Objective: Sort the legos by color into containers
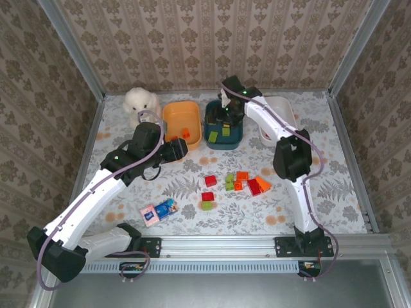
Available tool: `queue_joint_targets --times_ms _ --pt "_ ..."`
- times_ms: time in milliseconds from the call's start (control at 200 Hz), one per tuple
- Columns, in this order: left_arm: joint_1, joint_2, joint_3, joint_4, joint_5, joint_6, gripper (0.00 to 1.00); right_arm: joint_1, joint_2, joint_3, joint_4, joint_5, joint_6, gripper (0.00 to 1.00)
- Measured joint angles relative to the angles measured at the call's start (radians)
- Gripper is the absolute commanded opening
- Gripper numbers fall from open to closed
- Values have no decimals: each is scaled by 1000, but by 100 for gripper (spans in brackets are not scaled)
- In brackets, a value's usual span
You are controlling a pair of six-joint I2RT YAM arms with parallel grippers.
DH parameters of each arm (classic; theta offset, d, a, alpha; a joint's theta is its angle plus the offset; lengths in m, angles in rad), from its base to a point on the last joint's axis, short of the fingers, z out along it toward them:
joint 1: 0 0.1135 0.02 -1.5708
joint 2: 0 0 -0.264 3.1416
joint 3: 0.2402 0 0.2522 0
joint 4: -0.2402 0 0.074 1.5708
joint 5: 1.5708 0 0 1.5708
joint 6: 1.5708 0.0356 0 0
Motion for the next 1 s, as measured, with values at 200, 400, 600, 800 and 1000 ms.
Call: queue_joint_targets --times_ms 200,400,600,800,1000 --pt "0 9 0 0 5 0 66 0 -338 -202 64 49 0 60" --pt "-1 35 0 3 26 5 65 7 -671 -547 156 77 1 60" --pt "-44 117 -1 3 37 23 66 35 -978 -914 175 103 30 63" --pt "-117 229 -2 6 37 22 66 58 -1226 -1170 137 101 75 70" --pt "-160 316 -16 21 33 -5 66 105 -1281 -1290 61 83 87 71"
